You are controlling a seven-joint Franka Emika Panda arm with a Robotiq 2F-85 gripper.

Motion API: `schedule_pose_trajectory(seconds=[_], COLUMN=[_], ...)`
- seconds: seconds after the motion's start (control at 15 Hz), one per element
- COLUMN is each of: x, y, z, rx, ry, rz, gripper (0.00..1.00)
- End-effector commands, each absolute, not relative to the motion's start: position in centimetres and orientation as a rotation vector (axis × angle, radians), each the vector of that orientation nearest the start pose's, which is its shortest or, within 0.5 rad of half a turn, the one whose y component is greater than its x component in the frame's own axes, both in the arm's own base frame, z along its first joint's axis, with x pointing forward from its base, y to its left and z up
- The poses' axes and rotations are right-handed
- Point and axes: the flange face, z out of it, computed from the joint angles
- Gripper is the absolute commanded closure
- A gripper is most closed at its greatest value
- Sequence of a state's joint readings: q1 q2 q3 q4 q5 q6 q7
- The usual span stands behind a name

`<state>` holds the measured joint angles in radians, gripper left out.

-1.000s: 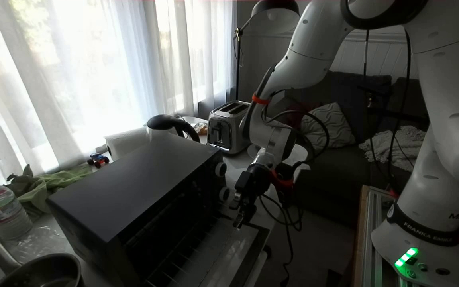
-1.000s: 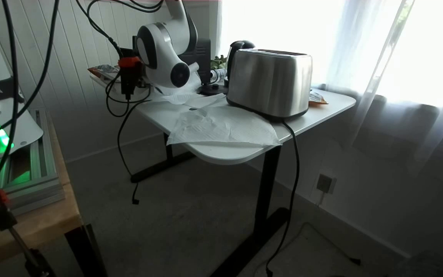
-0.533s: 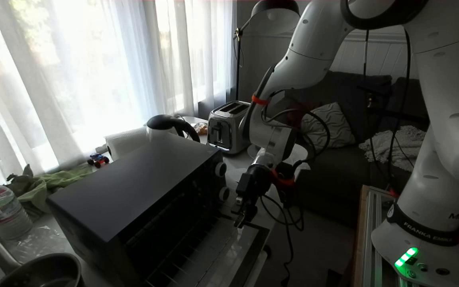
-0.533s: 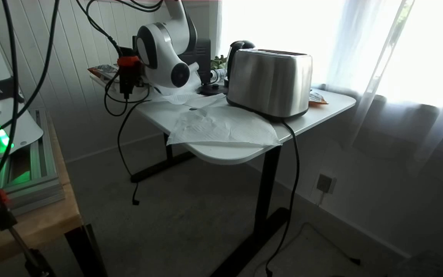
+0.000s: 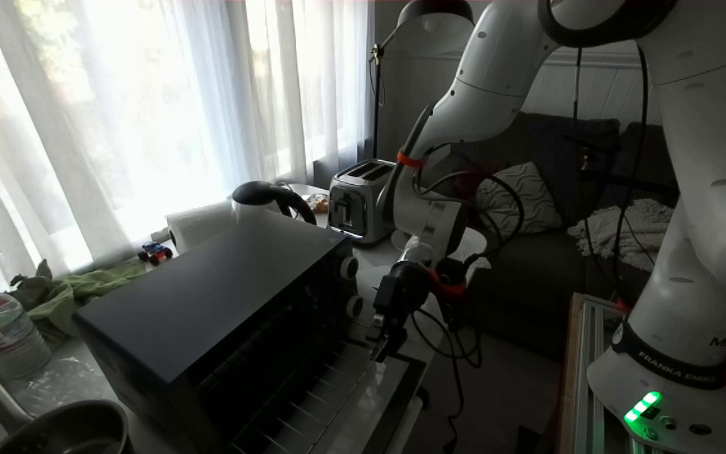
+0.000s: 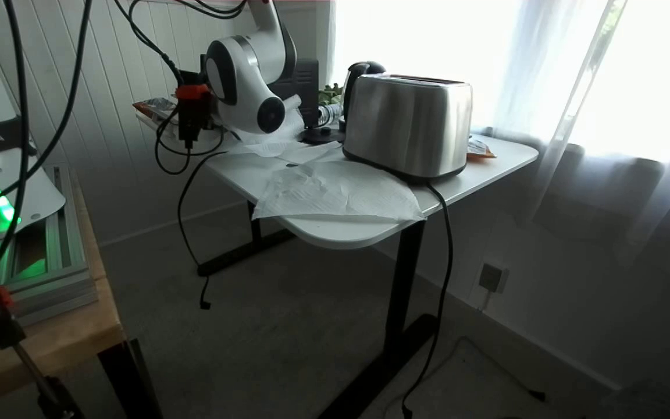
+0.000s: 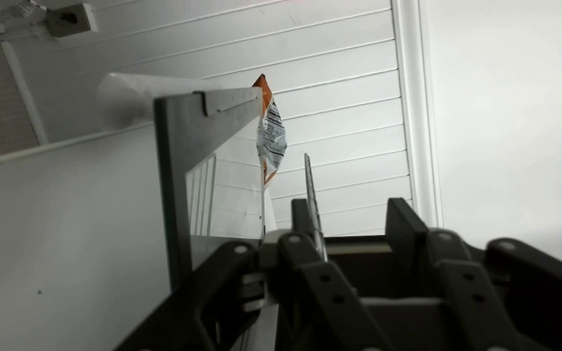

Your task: Pull the bottom tray completely out of the oven

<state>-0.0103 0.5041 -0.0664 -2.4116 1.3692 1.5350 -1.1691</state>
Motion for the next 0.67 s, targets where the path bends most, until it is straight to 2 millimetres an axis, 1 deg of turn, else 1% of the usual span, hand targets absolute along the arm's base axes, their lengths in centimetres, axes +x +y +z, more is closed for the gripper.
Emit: schedule_pose_trajectory(seconds=[0.0,0.13,0.2,0.33,0.53,0.6], x=[39.5,39.5,39.4,39.4,39.5,39.5], y=[7.9,8.3,8.5,8.8,9.3,9.4], z=[12.3,12.4,12.4,12.5,12.6,12.6], rx=[-1.580,-1.560,-1.553,-1.533,-1.517,-1.516], ry=[0.034,0.029,0.028,0.025,0.017,0.016], rz=[0.291,0.298,0.299,0.302,0.311,0.311], gripper=[0.38,0.36,0.40,0.45,0.47,0.45])
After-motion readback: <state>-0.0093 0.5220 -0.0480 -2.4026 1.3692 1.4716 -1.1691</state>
